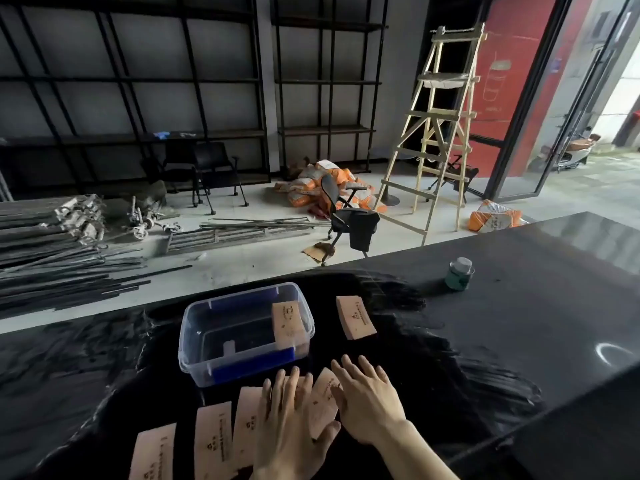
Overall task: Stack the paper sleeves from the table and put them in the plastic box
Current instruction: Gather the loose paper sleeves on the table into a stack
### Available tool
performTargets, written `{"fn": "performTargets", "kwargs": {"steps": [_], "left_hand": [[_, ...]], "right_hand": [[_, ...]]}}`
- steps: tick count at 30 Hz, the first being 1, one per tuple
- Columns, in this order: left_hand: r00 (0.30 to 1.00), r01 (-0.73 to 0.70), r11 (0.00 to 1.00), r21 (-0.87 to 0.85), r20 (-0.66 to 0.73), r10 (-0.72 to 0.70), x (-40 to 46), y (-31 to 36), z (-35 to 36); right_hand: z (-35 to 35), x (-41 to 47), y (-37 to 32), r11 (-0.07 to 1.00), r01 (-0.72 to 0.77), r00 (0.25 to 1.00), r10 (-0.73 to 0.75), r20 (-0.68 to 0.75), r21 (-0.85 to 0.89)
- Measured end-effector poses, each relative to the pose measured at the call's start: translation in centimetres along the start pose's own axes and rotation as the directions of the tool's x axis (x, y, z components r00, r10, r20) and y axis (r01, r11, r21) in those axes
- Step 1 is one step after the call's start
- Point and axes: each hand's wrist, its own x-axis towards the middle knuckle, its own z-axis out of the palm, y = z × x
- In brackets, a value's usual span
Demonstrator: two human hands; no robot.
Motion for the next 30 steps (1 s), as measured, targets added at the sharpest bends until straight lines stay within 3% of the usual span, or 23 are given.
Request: {"fn": "performTargets", "kwargs": {"steps": [7,8,14,20,22,24,27,30], "left_hand": [[1.0,0.022,0.999,-0.025,0.008,-0.022,-0.2,0.5,-0.3],[0.999,0.027,0.998,-0.052,0.046,-0.024,0.0,0.6,-0.6],[0.999,0.033,0.953,-0.301,-0.016,-0.04,0.4,0.1,-1.2],[0.998,-0.055,0.865,-0.498,-0.045,0.037,-0.8,-0.7,-1.3],[0.985,-0.042,0.842,-0.538,-0.164,-0.055,-1.8,-1.0,-1.3],[0.923,0.086,0.842,-0.532,-0.277,-0.269,-2.5,-1.7,-1.6],[0.919,0.355,0.877,-0.322,-0.053,-0.391,-2.5,-2.4,-2.0],[0.939,0.343,0.907,-0.244,0.071,-0.336,-1.8,-2.4,-2.6]], "right_hand": [[2.1,-0.3,1.0,0.999,0.024,0.999,-0.022,0.047,-0.025],[2.2,-0.3,1.1,0.999,0.025,0.999,-0.024,0.045,-0.026],[2.1,-0.5,1.8,0.99,0.073,0.994,-0.063,-0.089,0.117],[2.2,-0.8,3.3,0.957,0.253,0.957,-0.225,-0.184,0.141],[2.6,-0.9,3.7,0.95,0.269,0.947,-0.231,-0.223,0.158],[3.1,-1.1,3.8,0.951,0.275,0.939,-0.233,-0.253,0.145],[3.5,-1.3,3.7,0.953,0.268,0.938,-0.224,-0.266,0.143],[3.5,-1.3,3.6,0.957,0.26,0.938,-0.218,-0.269,0.13]]}}
